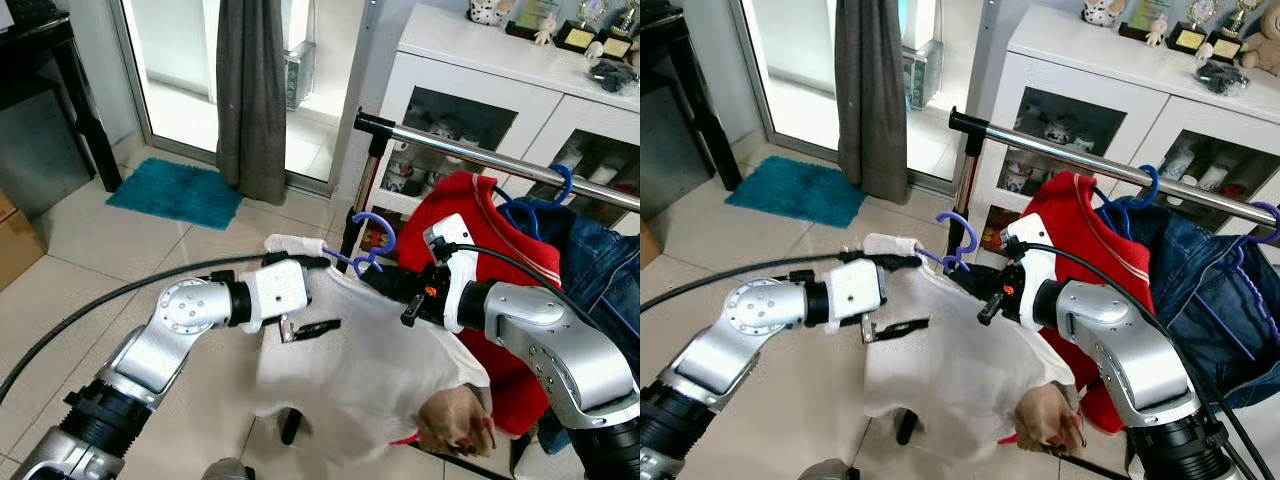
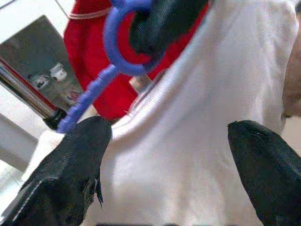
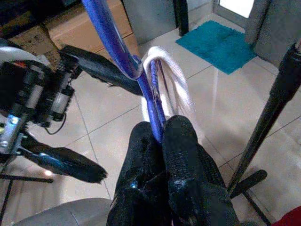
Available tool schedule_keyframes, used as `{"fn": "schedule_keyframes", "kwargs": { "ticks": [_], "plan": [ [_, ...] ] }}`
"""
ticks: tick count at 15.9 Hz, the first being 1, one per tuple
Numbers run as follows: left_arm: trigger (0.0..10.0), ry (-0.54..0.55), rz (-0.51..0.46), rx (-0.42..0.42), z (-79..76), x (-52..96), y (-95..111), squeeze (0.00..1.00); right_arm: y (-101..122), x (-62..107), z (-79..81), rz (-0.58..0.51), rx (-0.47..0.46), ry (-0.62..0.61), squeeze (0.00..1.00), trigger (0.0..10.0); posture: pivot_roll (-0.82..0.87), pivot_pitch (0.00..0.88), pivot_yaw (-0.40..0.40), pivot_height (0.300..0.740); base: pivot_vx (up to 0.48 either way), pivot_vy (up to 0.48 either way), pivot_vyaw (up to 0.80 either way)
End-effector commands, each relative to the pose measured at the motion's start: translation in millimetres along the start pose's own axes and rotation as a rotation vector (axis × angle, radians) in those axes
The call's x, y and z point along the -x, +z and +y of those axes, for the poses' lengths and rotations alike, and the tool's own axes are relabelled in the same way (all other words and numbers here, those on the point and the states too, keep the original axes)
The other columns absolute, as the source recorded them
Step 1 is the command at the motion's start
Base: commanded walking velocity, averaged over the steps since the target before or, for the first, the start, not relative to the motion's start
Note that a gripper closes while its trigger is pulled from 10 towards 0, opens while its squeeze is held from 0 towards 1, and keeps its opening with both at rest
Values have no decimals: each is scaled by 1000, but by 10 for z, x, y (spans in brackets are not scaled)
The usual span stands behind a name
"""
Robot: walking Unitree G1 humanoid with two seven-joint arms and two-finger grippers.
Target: Hang hanger
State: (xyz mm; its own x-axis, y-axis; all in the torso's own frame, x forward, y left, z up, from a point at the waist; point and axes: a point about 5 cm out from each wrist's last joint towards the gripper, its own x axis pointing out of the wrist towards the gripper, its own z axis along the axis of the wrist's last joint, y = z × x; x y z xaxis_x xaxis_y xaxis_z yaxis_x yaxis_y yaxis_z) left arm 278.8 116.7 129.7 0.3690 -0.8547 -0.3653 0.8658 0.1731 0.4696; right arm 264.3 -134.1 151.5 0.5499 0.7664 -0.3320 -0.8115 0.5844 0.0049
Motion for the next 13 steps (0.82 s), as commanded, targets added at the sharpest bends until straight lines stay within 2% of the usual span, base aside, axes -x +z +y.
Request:
{"fn": "schedule_keyframes", "kwargs": {
  "ticks": [1, 2, 3, 4, 6, 7, 13],
  "plan": [
    [10000, -36, -13, -58, 33, -61, 62, 0, 62, 12, -25, -19, 2, 10, 0, 0, -9, 0, -148, 740, 0, 0, 0],
    [9647, -55, -10, -82, 53, -87, 60, 0, 64, 9, -24, -18, 4, 14, 0, 0, -9, 0, -148, 740, 0, 0, 0],
    [8353, -61, -8, -91, 62, -97, 57, 0, 67, 8, -26, -18, 5, 16, 0, 0, -9, 0, -150, 740, 0, 0, 0],
    [4863, -65, 12, -113, 97, -120, 29, 0, 71, 5, -27, -19, 5, 19, 0, 0, -9, 0, -150, 740, 0, 0, 0],
    [353, -59, 29, -138, 148, -141, -3, 0, 77, 6, -19, -21, 5, 26, 0, 0, -9, 0, -150, 740, 0, 0, 0],
    [0, -64, 29, -148, 163, -155, -12, 0, 76, 10, -14, -21, 5, 28, 0, 0, -9, 0, -150, 740, 0, 0, 0],
    [0, -56, 44, -214, 206, -202, -66, 0, 74, 27, -22, -23, 1, 27, 0, 0, -19, 0, -141, 740, 0, 0, 0]
  ]
}}
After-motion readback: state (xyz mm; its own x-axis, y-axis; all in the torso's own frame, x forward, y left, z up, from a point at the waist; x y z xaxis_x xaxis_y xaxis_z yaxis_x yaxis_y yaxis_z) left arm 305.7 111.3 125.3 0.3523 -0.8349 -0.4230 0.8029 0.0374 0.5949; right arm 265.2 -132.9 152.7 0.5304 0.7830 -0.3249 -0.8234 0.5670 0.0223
